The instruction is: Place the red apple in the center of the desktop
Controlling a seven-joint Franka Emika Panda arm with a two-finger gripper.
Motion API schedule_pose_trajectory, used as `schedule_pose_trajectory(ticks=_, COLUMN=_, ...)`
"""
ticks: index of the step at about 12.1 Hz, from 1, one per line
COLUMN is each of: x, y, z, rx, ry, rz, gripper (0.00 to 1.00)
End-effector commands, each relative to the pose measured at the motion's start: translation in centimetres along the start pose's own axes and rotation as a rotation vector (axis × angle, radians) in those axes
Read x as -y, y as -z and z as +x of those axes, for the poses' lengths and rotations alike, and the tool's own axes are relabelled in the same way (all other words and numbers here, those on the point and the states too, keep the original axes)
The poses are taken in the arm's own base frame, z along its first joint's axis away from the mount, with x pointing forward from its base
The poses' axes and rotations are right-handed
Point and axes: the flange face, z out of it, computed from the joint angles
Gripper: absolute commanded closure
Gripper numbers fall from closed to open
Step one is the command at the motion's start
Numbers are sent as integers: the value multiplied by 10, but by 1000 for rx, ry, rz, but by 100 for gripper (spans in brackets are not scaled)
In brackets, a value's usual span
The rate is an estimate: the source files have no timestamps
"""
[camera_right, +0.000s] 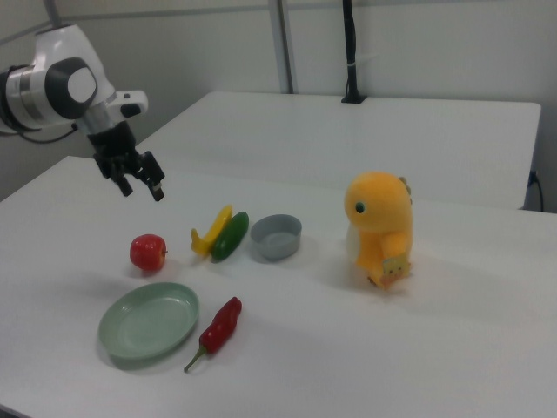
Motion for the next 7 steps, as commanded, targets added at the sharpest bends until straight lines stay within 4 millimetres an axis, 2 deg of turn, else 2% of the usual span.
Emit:
schedule_pose_trajectory(ticks=1, x=-86, y=25, z=8, rx=-3, ry=-242, rz=88, gripper=0)
schedule_pose_trajectory(ticks=2, x=-100, y=24, z=12, rx=-18, ry=-276, rz=128, gripper=0)
schedule_pose_trajectory(ticks=3, x=-105, y=16, z=9, rx=-7, ry=-235, rz=123, gripper=0)
schedule_pose_trajectory(ticks=5, x=-125, y=19, z=6, rx=-9, ry=-156, rz=117, gripper=0)
schedule_pose_trajectory(ticks=7, x=-133, y=15, z=10, rx=-8, ry=-174, rz=117, gripper=0)
